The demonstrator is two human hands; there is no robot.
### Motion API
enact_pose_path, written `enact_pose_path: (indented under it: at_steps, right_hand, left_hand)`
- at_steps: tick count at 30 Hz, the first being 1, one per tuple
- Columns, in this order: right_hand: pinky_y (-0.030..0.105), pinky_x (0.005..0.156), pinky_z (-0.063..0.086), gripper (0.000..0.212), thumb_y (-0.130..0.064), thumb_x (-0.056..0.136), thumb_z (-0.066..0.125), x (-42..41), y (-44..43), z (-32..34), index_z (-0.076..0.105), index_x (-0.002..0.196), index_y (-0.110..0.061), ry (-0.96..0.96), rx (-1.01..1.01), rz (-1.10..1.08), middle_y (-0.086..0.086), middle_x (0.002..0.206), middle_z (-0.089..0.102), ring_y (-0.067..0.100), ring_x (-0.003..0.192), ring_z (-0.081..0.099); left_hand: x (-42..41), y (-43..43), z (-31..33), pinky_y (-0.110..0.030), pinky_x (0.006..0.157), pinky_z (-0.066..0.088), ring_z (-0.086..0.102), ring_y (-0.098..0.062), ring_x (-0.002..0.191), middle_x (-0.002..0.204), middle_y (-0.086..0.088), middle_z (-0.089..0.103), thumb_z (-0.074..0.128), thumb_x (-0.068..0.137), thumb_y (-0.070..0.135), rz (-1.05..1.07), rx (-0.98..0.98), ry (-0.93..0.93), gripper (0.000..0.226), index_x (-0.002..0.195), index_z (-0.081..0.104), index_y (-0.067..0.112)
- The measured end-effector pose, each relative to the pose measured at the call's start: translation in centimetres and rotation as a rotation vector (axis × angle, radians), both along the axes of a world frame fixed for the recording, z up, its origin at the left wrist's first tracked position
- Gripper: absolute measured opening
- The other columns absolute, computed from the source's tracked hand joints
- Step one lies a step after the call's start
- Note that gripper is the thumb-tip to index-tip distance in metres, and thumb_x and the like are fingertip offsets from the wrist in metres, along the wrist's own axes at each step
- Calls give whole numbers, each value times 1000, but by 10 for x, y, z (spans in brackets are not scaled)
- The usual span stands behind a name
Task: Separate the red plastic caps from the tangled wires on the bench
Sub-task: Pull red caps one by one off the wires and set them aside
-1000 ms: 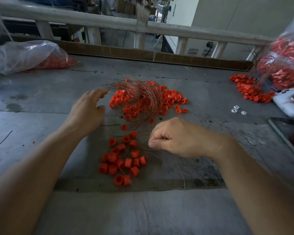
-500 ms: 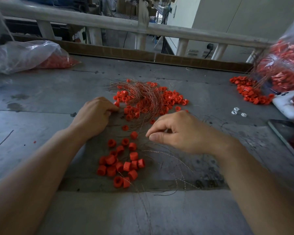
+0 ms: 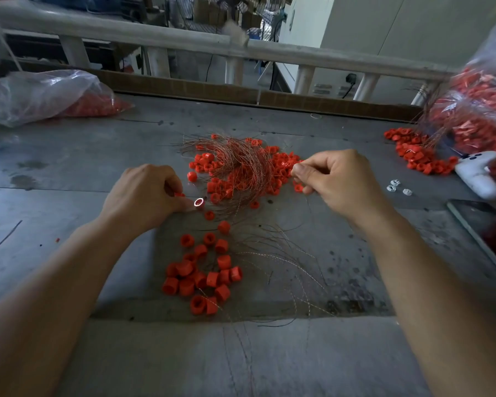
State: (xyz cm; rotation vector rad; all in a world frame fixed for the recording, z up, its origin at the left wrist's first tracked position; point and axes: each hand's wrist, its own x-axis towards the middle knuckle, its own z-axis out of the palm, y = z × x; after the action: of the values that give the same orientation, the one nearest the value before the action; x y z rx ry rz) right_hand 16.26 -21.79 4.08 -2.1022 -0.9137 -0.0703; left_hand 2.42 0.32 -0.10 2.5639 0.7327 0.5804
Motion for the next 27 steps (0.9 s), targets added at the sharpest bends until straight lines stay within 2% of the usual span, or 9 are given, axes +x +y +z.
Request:
enact_pose_path:
  at_steps: [2,4,7,10,13,16,20,24,27]
  right_hand:
    - [18,62,46,13,-24,85,64,4,1,-4,69,72,-21,-30,-41,-39,-10,62,64,6,58,61]
    - [17,64,45,9,-23,83,65,7,2,-9,72,81,-16,-70,-104,-70,-15,62,60,4,64,59]
    - [23,75,46,13,-18,81,68,10,7,-19,71,93,-16,-120,-175,-80,-8,80,62,9,76,58]
    - [21,76,40,24,-15,80,68,14,14,-28,68,104,-17,-194,-207,-69,-4,91,58,9,81,51]
    - [22,79,35,30,-16,82,66,16,22,-36,64,112,-19,-256,-249,-61,-4,98,50,12,95,47]
    - [22,85,33,22,-17,84,63,17,26,-41,67,106,-17,-286,-311,-52,-1,107,55,16,108,46]
    - [13,72,27,10,-14,83,64,17,25,-38,71,91,-13,-309,-245,-57,2,100,64,14,95,53]
    - [11,65,31,9,-12,84,62,16,17,-28,70,89,-13,-290,-81,-95,1,91,68,6,78,53]
    - [9,60,35,9,-12,86,61,14,11,-20,69,90,-13,-269,15,-140,-7,77,63,4,68,55]
  left_hand:
    - [-3,-5,5,-18,52,33,51,-4,63,67,12,57,79,68,26,-1,-56,-89,23,66,57,26]
    - [-7,-14,13,-18,53,37,57,-3,61,68,12,61,78,69,19,-30,-206,-222,22,65,59,28]
    - [-12,-31,26,-20,55,47,61,-2,56,71,13,66,78,67,14,-100,-392,-347,23,66,62,32]
    - [-13,-44,31,-18,57,52,61,-1,56,72,11,67,77,67,13,-152,-416,-355,24,66,62,32]
    - [-13,-51,31,-13,55,52,61,-2,56,70,9,66,77,67,12,-188,-415,-325,24,67,63,31]
    - [-13,-53,29,-21,63,55,65,-9,63,70,8,66,77,66,14,-209,-403,-306,24,66,62,33]
    - [-13,-54,30,-22,66,56,66,-11,66,70,6,67,76,65,16,-235,-401,-313,24,67,62,35]
    - [-14,-55,31,-15,62,53,63,-7,64,69,8,65,76,65,14,-252,-394,-320,24,67,61,34]
    - [-13,-57,31,-12,62,52,63,-6,64,69,9,65,76,65,14,-262,-380,-324,25,67,60,34]
